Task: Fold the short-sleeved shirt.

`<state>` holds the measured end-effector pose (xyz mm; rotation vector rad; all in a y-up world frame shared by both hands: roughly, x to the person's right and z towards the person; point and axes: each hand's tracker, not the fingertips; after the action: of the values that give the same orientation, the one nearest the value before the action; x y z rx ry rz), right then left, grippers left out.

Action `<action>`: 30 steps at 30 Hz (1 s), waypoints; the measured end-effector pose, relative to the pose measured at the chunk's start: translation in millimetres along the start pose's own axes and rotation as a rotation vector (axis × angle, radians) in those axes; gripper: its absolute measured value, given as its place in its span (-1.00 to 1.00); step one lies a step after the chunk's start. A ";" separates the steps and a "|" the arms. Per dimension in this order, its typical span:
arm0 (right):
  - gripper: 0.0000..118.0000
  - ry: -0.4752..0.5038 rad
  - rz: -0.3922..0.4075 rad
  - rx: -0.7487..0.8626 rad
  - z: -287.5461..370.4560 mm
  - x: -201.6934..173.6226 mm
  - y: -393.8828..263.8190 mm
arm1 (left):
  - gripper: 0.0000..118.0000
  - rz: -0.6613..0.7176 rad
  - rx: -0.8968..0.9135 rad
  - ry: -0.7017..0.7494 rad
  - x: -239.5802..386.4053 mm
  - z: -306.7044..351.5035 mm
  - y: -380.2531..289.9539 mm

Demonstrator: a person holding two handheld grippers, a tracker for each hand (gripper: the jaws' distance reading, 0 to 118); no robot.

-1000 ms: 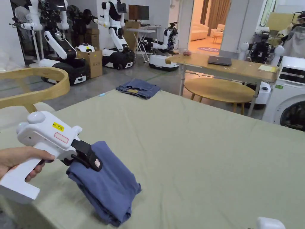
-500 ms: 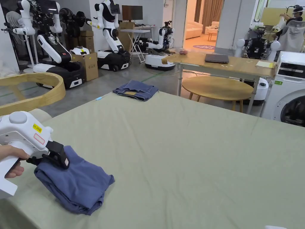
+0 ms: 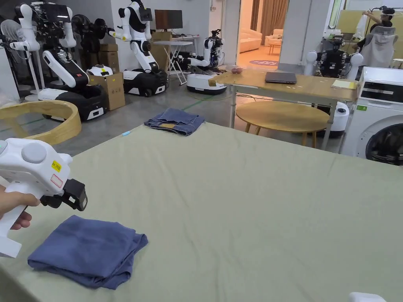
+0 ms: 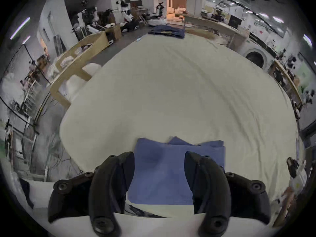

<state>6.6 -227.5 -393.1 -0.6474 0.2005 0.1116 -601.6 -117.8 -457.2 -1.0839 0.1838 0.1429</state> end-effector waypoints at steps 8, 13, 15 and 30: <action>-1.00 -0.022 -0.046 0.013 6.9 21.7 -2.8 | 0.02 -0.095 0.137 -0.155 91.3 -25.9 -58.2; -1.00 -0.055 -0.087 0.042 12.7 40.8 -2.1 | 0.02 -0.079 0.374 -0.228 160.8 -16.7 -93.9; -1.00 -0.073 -0.099 0.060 18.1 47.2 0.0 | 0.02 -0.079 0.466 -0.252 186.8 -17.7 -101.7; -1.00 -0.219 -0.219 0.309 70.3 114.5 11.1 | -1.00 -0.195 0.818 -0.313 383.3 13.0 -149.3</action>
<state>126.9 -171.3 -369.9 -0.3424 -0.0651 -0.0595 -196.0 -165.3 -406.0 -0.2519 -0.1445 0.0487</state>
